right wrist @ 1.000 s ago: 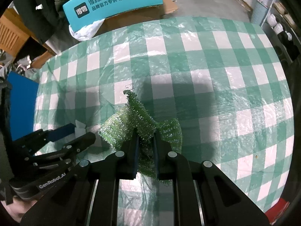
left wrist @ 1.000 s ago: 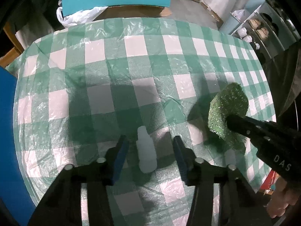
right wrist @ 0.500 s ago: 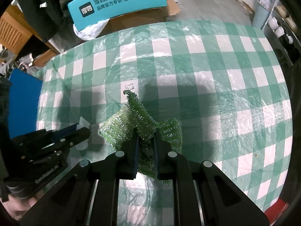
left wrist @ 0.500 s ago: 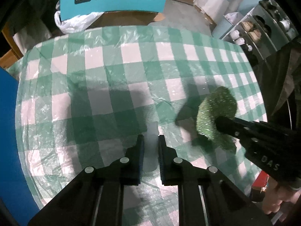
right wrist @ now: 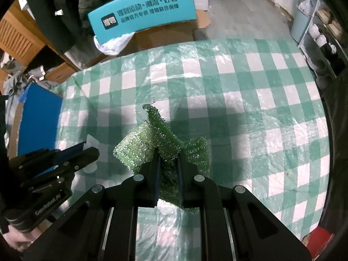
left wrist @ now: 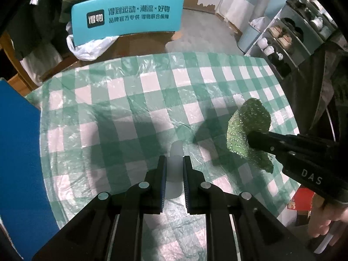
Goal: Organize soft objects
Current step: 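Carry the white item and green scrubber over the cardboard box with both grippers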
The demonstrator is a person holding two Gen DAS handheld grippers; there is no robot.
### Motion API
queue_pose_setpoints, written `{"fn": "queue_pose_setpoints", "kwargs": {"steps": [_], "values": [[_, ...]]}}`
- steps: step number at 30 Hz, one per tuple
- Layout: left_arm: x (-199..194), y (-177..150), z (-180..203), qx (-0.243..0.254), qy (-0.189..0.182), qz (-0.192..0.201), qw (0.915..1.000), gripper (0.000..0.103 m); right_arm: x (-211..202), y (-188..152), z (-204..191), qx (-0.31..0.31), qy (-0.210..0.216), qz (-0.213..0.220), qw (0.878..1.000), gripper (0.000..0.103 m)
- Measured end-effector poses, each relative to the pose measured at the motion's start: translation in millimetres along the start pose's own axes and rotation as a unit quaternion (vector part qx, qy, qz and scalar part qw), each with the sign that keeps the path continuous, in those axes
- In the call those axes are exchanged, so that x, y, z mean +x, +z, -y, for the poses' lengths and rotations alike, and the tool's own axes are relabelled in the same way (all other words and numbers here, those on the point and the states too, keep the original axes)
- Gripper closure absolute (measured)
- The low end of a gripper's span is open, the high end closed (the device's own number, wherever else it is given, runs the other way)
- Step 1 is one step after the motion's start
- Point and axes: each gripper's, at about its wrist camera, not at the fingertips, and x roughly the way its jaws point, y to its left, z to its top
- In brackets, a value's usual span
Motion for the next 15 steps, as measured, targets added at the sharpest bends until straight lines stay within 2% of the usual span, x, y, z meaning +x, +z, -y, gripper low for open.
{"fn": "queue_pose_setpoints", "kwargs": {"steps": [15], "values": [[-48.0, -8.9, -2.7, 0.02, 0.009, 0.038, 0.999, 0.089, -39.0, -10.5, -34.6, -0.03, 0.037, 0.025, 0.999, 0.091]]}}
